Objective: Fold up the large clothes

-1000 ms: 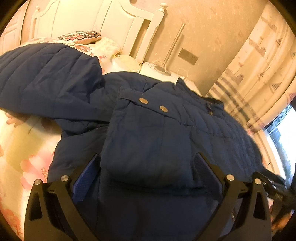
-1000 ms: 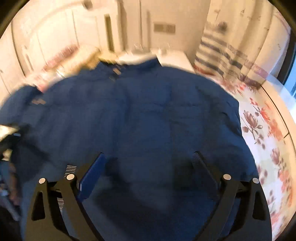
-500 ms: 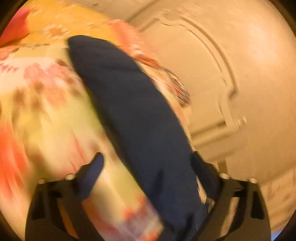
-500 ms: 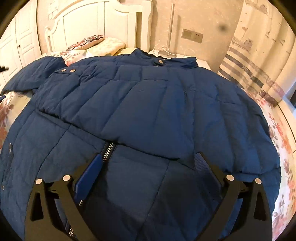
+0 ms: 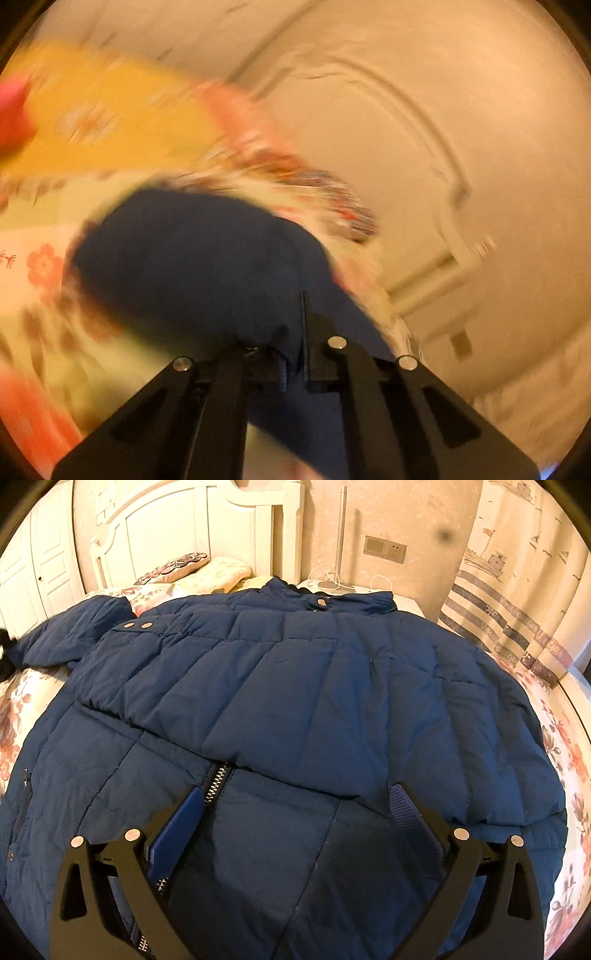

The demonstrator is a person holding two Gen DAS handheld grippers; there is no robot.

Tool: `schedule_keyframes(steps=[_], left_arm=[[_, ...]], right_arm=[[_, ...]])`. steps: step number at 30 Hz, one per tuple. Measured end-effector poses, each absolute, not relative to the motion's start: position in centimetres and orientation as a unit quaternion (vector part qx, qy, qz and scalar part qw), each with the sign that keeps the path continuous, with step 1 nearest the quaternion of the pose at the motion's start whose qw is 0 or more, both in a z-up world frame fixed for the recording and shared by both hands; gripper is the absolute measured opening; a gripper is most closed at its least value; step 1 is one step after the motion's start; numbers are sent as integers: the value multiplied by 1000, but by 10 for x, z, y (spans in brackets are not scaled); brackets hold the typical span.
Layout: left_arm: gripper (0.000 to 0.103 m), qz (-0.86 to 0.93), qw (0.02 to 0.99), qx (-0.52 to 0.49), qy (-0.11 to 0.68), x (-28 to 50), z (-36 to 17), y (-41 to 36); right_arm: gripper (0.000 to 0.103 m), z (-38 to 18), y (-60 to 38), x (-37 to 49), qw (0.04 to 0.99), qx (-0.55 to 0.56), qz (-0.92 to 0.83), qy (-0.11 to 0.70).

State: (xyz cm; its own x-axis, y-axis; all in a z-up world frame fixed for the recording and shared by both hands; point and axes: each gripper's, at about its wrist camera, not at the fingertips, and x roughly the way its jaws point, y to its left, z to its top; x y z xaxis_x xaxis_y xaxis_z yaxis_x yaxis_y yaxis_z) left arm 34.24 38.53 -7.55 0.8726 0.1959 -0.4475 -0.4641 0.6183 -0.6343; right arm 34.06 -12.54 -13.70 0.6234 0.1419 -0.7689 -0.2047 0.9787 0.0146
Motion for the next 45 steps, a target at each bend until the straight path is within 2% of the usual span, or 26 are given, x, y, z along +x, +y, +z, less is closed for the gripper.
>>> schedule_keyframes(steps=[3, 6, 9, 13, 14, 15, 16, 17, 19, 20, 22, 23, 24, 25, 28, 30, 31, 34, 37, 41, 45], left_arm=[[5, 95, 944, -264, 174, 355, -35, 283], [5, -17, 967, -123, 223, 376, -28, 166], [9, -113, 954, -24, 278, 387, -56, 63], [15, -172, 904, 13, 390, 403, -122, -9], [26, -166, 899, 14, 404, 406, -136, -15], [26, -162, 902, 21, 401, 404, -142, -18], [32, -167, 901, 24, 400, 402, -141, -17], [47, -183, 897, 19, 403, 401, -137, -13], [60, -195, 894, 17, 404, 392, -123, -7], [61, -181, 905, 31, 384, 375, -109, 4], [75, -182, 924, 39, 333, 350, -85, 18], [92, -177, 938, 28, 297, 332, -73, 32], [101, -153, 950, 18, 270, 320, -68, 44], [101, -115, 962, 3, 249, 311, -66, 58], [99, -50, 958, -85, 269, 314, -80, 105], [95, -32, 943, -153, 295, 322, -96, 133], [89, -8, 937, -167, 306, 325, -102, 143], [81, 33, 931, -149, 331, 336, -114, 146], [80, 25, 925, -102, 364, 342, -128, 133], [80, 23, 906, -109, 409, 354, -145, 137], [81, 24, 904, -120, 410, 353, -148, 140]], right_arm=[[97, -137, -126, 341, 900, -37, 96, 423], [97, -137, -126, 341, 900, -35, 97, 424], [97, -137, -127, 341, 900, -30, 100, 423], [97, -138, -127, 341, 900, -27, 101, 424], [97, -138, -127, 341, 900, -26, 101, 424], [97, -138, -127, 341, 899, -25, 102, 424], [97, -138, -128, 341, 899, -23, 103, 424], [97, -138, -129, 341, 899, -21, 104, 424], [97, -138, -130, 341, 899, -16, 106, 425], [98, -138, -131, 341, 899, -14, 108, 425], [98, -138, -131, 341, 899, -9, 110, 424], [98, -138, -132, 342, 899, -8, 110, 424], [98, -138, -132, 342, 899, -8, 110, 424], [98, -138, -132, 342, 899, -9, 110, 424], [98, -138, -130, 342, 899, -17, 106, 425], [98, -138, -130, 342, 899, -19, 104, 425], [98, -138, -130, 342, 899, -20, 104, 425], [97, -138, -129, 342, 900, -20, 103, 424], [97, -138, -129, 342, 900, -18, 101, 423], [97, -138, -126, 340, 901, -27, 96, 422], [96, -136, -126, 339, 904, -30, 90, 418]])
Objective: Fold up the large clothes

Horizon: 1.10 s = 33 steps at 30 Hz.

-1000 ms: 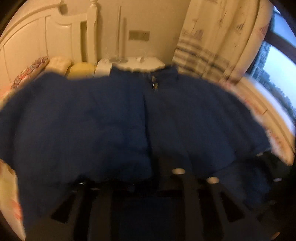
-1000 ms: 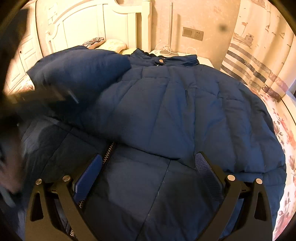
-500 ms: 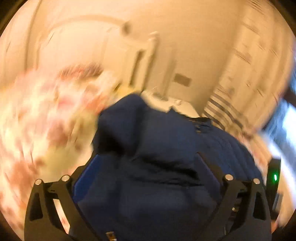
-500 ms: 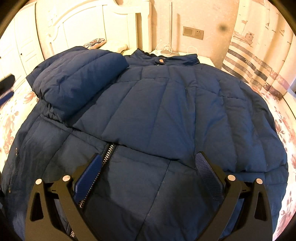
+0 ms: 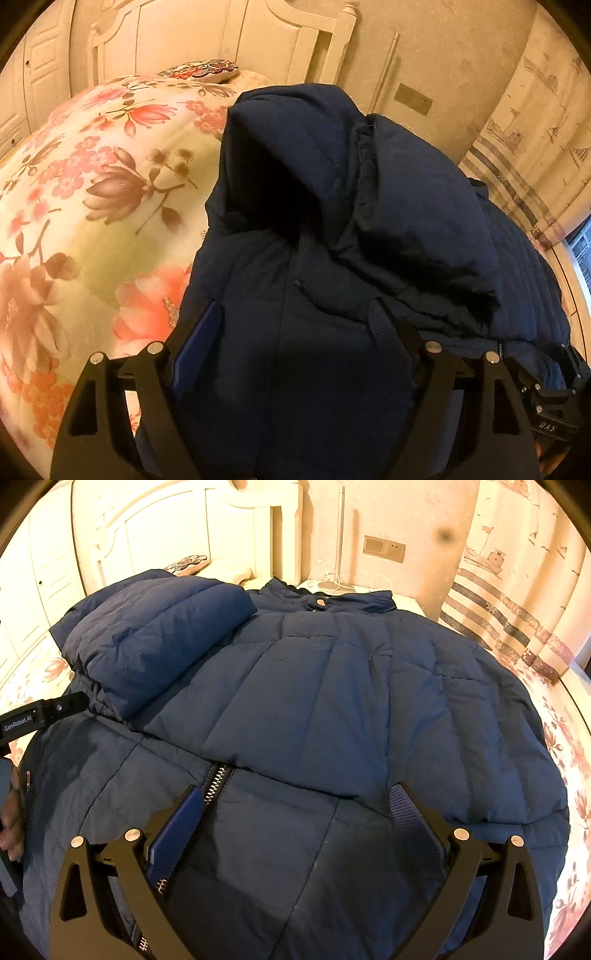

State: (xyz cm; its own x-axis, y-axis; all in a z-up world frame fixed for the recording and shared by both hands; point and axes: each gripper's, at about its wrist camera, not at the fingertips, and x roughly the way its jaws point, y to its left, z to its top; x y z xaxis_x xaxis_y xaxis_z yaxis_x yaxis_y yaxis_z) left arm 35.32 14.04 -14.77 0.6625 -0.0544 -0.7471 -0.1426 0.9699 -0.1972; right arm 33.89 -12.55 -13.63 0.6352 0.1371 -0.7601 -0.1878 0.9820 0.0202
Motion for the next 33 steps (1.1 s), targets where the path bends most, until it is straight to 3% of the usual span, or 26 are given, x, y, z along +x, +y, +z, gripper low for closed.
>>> schedule_keyframes(steps=[2, 4, 11, 15, 17, 23, 29, 33], left_arm=[[81, 26, 904, -121, 408, 352, -149, 139], [81, 27, 905, -122, 406, 350, -149, 139], [82, 23, 907, -138, 398, 347, -147, 139], [81, 19, 908, -157, 388, 342, -147, 147], [73, 29, 914, -188, 358, 331, -143, 159], [73, 75, 920, -310, 230, 290, -131, 213], [79, 81, 912, -324, 238, 295, -136, 219], [83, 80, 910, -325, 243, 298, -138, 218]], right_arm=[[93, -130, -126, 332, 913, -34, 79, 398], [82, -116, -124, 315, 932, -36, 85, 349], [72, -85, -63, 309, 930, -120, 157, 308], [71, -75, -20, 341, 911, -168, 194, 322], [71, -81, -3, 356, 896, -186, 207, 345], [71, -93, 27, 366, 889, -212, 215, 345], [71, -93, 35, 383, 894, -223, 195, 337], [32, -75, 2, 377, 912, -147, 209, 320]])
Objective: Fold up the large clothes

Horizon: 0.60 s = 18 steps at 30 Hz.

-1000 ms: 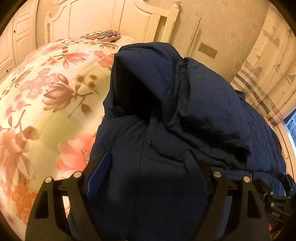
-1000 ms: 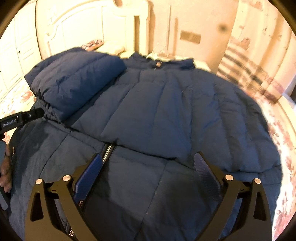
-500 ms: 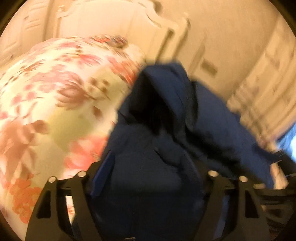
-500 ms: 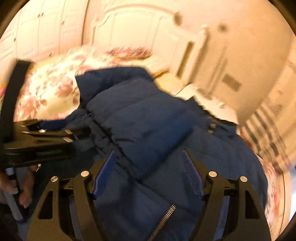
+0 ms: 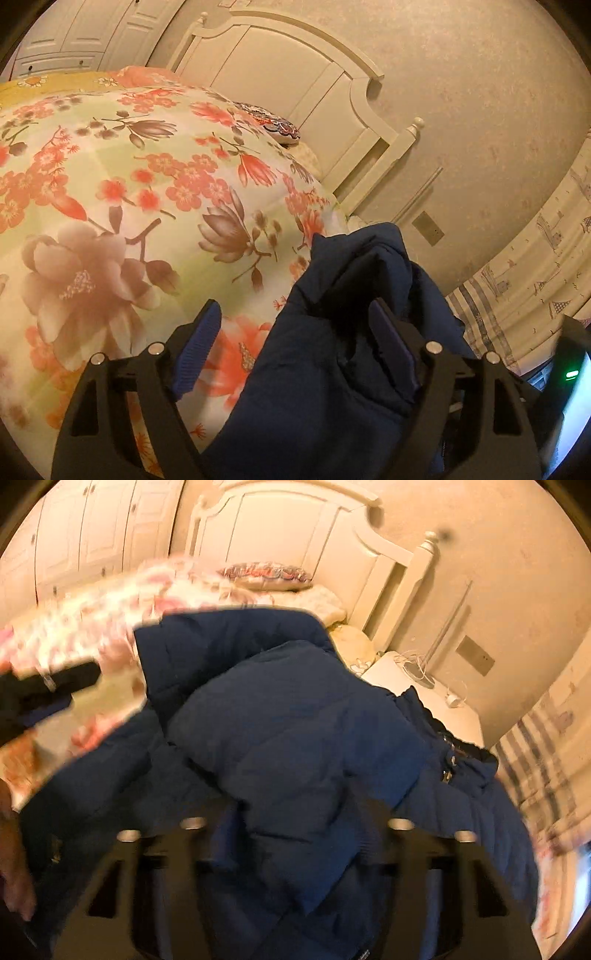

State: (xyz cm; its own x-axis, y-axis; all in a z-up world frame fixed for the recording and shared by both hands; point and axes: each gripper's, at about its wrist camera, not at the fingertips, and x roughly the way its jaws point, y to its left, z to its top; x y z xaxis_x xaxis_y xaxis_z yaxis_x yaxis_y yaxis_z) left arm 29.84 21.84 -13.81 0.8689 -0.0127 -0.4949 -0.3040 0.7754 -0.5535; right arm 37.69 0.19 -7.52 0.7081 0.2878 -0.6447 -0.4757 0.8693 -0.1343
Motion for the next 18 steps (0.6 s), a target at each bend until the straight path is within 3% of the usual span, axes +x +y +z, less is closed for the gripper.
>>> schedule_keyframes(steps=[1, 5, 8, 15, 18], left_arm=[[83, 80, 910, -326, 244, 298, -138, 218], [84, 84, 904, -333, 254, 299, -141, 218], [84, 83, 902, -333, 262, 302, -143, 218], [85, 78, 896, -329, 288, 313, -150, 214], [85, 82, 894, -329, 292, 314, -152, 212]], right_arm=[[27, -63, -20, 372, 923, -96, 212, 307], [25, -31, -131, 354, 939, 110, 204, 254], [26, -44, -228, 349, 911, 270, 196, 243], [26, -143, -299, 363, 838, 378, 151, 362], [28, -145, -302, 360, 832, 397, 149, 357]])
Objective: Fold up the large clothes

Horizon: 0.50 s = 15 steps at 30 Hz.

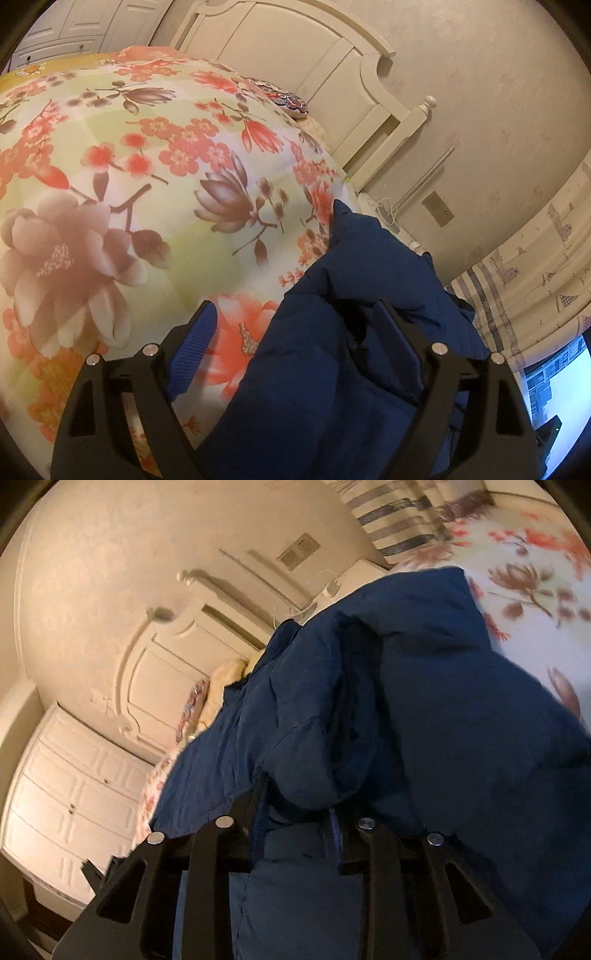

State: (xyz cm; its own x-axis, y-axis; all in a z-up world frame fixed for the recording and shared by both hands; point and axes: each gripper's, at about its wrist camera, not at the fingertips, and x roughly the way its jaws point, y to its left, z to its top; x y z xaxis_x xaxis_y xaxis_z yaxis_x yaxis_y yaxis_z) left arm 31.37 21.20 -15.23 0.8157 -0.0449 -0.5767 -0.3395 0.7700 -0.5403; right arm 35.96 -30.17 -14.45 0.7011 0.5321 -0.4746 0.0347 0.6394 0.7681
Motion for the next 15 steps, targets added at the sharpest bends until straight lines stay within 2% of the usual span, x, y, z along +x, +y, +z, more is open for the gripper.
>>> schedule_keyframes(steps=[2, 6, 7, 11, 15], left_arm=[[85, 81, 894, -329, 294, 315, -153, 211], [85, 78, 893, -327, 300, 318, -154, 210], [85, 78, 893, -327, 300, 318, -155, 210], [86, 77, 891, -329, 303, 318, -155, 211], [86, 79, 888, -333, 307, 318, -156, 211]], right_arm=[[35, -143, -302, 360, 830, 402, 150, 357], [36, -151, -307, 361, 823, 422, 155, 348], [36, -149, -305, 360, 831, 410, 154, 343], [24, -123, -286, 347, 876, 342, 148, 305], [25, -115, -271, 343, 874, 305, 132, 355]])
